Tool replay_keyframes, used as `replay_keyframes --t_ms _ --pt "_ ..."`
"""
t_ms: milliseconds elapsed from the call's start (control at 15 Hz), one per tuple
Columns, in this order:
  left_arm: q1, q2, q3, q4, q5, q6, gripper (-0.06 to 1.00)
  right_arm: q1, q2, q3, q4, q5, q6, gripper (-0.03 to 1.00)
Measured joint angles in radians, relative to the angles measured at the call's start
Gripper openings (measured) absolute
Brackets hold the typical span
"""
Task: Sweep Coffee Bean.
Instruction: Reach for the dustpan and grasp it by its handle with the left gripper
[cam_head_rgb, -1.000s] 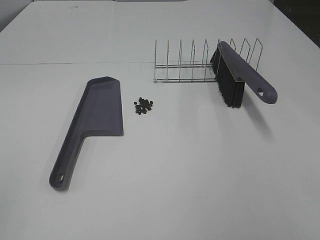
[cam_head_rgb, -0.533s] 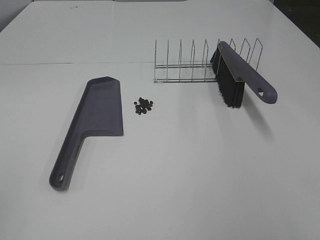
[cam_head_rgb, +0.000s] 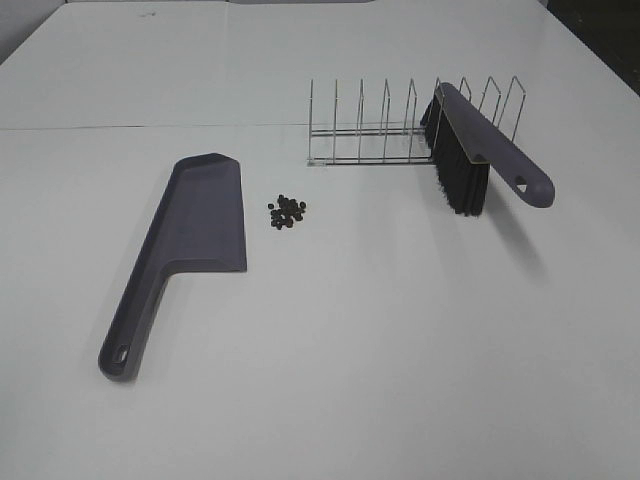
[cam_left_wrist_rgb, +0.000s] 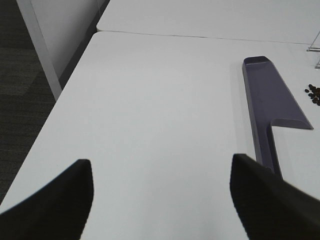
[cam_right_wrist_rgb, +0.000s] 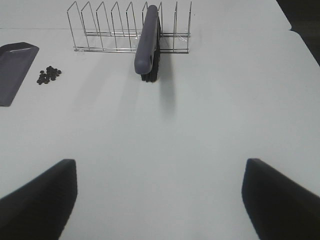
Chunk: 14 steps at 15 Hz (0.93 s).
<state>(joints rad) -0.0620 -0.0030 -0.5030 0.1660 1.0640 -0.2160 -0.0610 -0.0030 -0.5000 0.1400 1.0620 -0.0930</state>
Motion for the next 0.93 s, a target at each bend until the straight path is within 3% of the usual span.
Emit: replay_keyframes --t_ms 600,733,933 --pt "0.0 0.011 -0.006 0.0 -0.018 0.026 0.71 0.0 0.0 0.0 0.0 0.0 0.0 0.79" --pt "0.0 0.094 -0.023 -0.003 -0.097 0.038 0.71 0.0 0.0 0.0 0.0 0.0 0.0 0.79" --pt "0.0 0.293 -0.029 -0.097 -0.218 0.038 0.71 0.0 0.0 0.0 0.0 0.0 0.0 0.79"
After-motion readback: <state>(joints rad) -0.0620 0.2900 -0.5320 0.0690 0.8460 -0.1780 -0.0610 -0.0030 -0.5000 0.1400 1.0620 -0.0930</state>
